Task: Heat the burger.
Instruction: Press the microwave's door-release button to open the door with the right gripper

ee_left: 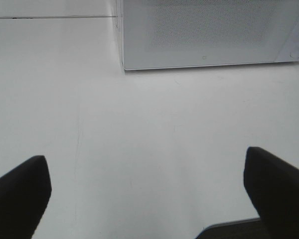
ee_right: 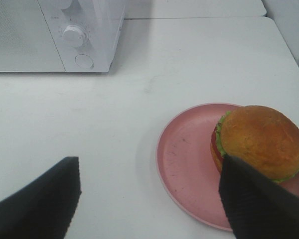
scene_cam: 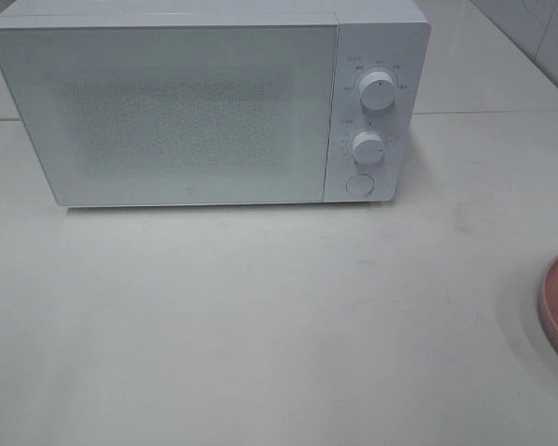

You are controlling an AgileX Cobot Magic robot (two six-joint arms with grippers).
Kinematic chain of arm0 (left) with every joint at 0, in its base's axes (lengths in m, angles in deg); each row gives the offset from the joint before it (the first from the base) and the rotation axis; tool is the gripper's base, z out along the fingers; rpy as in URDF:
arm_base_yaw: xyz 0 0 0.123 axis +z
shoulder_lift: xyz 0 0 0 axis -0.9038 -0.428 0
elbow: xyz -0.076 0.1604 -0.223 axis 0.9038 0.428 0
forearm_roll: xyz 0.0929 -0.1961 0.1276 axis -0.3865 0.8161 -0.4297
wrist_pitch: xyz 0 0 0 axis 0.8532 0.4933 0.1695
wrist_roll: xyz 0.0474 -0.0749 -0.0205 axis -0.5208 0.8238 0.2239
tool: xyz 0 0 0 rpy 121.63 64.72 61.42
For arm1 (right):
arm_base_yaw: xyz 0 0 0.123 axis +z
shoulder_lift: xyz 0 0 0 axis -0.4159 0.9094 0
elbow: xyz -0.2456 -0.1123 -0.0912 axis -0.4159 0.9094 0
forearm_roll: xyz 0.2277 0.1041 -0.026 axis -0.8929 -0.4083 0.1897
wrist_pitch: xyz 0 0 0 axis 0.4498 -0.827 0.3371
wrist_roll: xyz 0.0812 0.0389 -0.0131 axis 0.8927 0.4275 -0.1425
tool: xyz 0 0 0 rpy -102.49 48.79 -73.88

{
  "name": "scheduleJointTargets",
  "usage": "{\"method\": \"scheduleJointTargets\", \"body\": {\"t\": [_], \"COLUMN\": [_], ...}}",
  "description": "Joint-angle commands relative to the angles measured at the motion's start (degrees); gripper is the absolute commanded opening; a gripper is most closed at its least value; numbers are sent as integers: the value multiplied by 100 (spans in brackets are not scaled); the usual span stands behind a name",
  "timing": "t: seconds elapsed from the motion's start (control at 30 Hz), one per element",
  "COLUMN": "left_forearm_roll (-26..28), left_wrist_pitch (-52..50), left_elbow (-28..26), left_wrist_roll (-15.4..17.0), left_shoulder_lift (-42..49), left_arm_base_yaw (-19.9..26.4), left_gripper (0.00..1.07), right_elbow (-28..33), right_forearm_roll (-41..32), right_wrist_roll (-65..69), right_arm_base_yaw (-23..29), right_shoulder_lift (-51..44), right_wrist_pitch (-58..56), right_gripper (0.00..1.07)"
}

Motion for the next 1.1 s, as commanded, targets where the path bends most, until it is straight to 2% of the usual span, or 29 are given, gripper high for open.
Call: {"method": "scheduleJointTargets", "body": {"t": [0.03,0.6,1.1], "left_forearm_roll": [0,0,0], "left_wrist_pitch": [-74,-74,-74], "left_elbow": [0,0,0], "left_wrist_roll": [-17,-17,-17], "left_shoulder_lift": [132,132,132], "left_arm_base_yaw": [-17,-17,-17], "left_gripper": [98,98,98], "right_elbow": [11,-34,-166], "right_forearm_roll": [6,6,6], "right_wrist_roll": [-29,-23,23], "right_arm_base_yaw": [-29,-29,-29], "right_shoulder_lift": [-155,-69,1129], "right_wrist_pitch": [103,149,854], "right_gripper": [75,75,75]}}
